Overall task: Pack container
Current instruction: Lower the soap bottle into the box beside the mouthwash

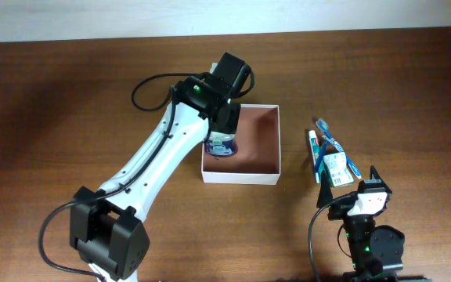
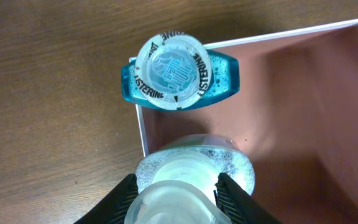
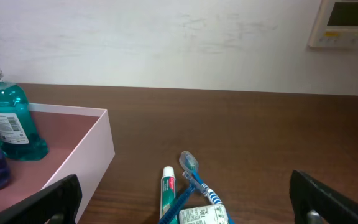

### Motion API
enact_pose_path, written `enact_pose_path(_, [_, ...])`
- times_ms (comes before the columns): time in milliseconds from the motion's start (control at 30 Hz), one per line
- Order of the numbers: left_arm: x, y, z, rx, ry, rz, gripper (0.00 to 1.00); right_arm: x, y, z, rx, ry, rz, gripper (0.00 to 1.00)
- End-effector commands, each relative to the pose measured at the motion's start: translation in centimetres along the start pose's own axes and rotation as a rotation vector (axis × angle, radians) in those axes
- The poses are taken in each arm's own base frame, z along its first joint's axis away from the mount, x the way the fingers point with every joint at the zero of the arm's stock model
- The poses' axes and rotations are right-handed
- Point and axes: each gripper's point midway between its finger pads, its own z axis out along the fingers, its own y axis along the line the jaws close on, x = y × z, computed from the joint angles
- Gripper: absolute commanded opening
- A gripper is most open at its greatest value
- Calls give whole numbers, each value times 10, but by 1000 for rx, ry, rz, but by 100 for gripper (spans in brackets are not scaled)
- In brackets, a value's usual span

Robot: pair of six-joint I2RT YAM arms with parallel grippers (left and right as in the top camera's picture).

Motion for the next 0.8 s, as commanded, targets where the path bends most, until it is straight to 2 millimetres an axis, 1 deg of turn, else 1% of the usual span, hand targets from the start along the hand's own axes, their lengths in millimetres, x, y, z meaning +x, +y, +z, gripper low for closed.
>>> enact_pose_path(0, [5, 1, 5, -20, 6, -6, 40, 2, 1, 0, -3, 3, 4, 98])
enact_pose_path(267, [7, 1, 7, -22, 14, -3, 40, 2, 1, 0, -3, 3, 4, 98])
enact_pose_path(367, [8, 1, 8, -22, 16, -3, 45, 2, 1, 0, -3, 3, 4, 98])
enact_pose_path(767, [11, -1, 10, -20, 26, 4, 46, 2, 1, 0, -3, 3, 4, 98])
